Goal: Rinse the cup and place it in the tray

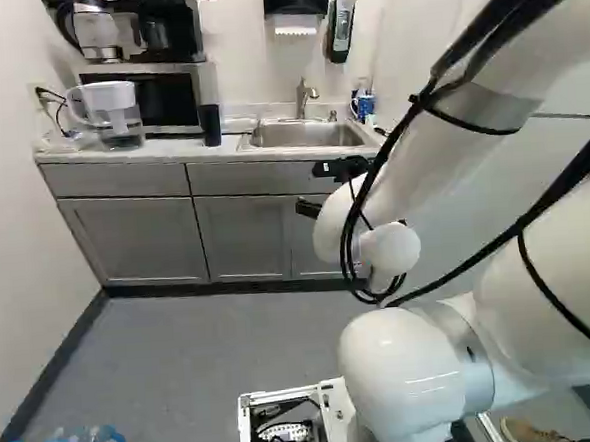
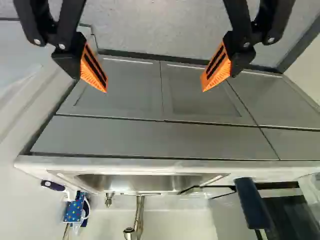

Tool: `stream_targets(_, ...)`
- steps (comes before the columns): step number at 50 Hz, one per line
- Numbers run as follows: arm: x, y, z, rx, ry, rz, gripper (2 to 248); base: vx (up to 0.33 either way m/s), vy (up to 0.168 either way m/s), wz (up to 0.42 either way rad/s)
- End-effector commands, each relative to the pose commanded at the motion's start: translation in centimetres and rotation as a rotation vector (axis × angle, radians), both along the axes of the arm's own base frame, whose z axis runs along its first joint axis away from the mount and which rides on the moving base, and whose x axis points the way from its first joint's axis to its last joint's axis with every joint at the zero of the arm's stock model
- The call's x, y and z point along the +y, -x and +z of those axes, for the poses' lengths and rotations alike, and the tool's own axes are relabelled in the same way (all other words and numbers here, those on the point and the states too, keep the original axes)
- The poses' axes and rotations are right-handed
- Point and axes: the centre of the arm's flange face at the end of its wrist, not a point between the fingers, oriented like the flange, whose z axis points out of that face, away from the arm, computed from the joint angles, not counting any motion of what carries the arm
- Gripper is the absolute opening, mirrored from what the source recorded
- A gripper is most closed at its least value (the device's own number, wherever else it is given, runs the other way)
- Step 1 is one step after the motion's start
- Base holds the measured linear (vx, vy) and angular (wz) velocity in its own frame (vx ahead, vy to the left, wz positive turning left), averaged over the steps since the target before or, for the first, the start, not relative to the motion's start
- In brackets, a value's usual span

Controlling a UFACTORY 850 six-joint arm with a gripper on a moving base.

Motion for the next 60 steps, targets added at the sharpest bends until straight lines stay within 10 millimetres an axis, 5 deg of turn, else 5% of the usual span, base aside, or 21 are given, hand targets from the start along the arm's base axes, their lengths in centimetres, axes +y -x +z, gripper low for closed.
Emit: stream_targets(60, 0.0, -8.3, 6.6, -0.144, 0.000, 0.000, 247, 0.000, 0.000, 0.000)
